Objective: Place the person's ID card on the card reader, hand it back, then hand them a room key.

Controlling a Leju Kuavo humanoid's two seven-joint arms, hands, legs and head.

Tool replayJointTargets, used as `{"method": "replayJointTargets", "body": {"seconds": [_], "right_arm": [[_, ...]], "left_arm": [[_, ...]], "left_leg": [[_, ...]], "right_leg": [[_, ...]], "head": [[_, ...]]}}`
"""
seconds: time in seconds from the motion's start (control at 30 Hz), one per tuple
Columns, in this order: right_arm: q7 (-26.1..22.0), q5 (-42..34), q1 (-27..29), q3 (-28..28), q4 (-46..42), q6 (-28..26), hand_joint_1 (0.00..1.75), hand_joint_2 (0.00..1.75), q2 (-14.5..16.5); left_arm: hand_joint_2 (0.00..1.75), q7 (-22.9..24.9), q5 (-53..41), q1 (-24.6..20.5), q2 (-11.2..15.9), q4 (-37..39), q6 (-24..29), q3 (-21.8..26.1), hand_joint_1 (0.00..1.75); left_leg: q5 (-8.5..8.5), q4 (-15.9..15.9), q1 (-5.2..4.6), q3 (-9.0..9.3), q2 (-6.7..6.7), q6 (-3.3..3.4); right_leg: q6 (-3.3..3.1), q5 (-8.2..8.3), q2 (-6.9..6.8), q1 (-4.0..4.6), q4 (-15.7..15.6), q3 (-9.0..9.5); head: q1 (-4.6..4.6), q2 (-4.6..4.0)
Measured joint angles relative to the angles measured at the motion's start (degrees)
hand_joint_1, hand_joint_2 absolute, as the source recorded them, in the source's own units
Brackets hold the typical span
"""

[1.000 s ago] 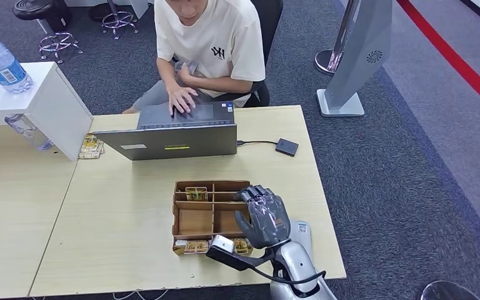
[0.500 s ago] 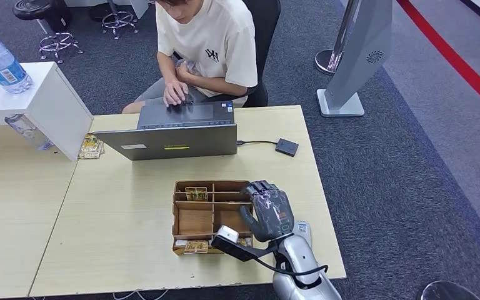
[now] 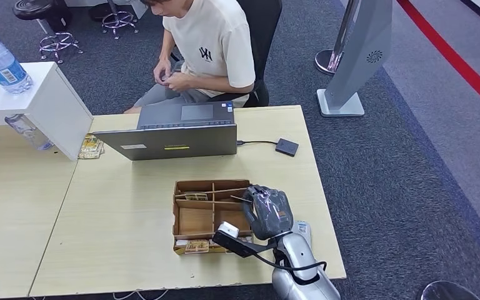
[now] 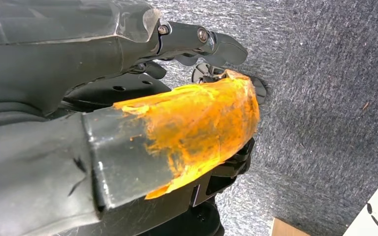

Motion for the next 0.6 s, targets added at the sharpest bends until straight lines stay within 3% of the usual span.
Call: {"method": "replayJointTargets", "body": {"seconds": [0.27, 0.37, 0.47, 0.6], "right_arm": [[0.1, -1.1, -0.5, 0.0, 1.1, -0.1, 1.75, 1.75, 0.0], [-1.5, -5.0, -0.3, 0.0, 0.6, -0.1, 1.75, 1.75, -0.1], [-3.8, -14.3, 0.1, 0.3, -1.7, 0.9, 1.75, 1.75, -0.4], [-10.1, -36.6, 2.0, 0.4, -9.9, 7.8, 1.75, 1.75, -1.0]], "left_arm": [[0.00, 0.0, 0.0, 0.0, 0.0, 0.0, 0.0, 0.0, 0.00], [0.00, 0.0, -0.1, 0.0, 0.0, 0.0, 0.0, 0.0, 0.00], [0.00, 0.0, -0.2, 0.0, 0.0, 0.0, 0.0, 0.0, 0.00], [0.00, 0.0, 0.0, 0.2, -0.3, -0.2, 0.0, 0.7, 0.00]], "left_leg": [[0.02, 0.0, 0.00, 0.02, 0.00, 0.00], [0.02, 0.0, 0.00, 0.02, 0.00, 0.00], [0.01, 0.0, 0.00, 0.01, 0.00, 0.00], [0.01, 0.0, -0.01, -0.01, -0.01, 0.00]], "right_leg": [[-0.01, 0.02, 0.00, 0.00, 0.0, 0.01], [-0.01, 0.02, 0.00, 0.00, 0.0, 0.01], [-0.01, 0.02, 0.00, 0.00, 0.0, 0.01], [-0.01, 0.01, 0.00, 0.00, 0.0, 0.00]], "head": [[-0.01, 0.00], [-0.01, 0.00], [-0.01, 0.00], [-0.01, 0.00]]}}
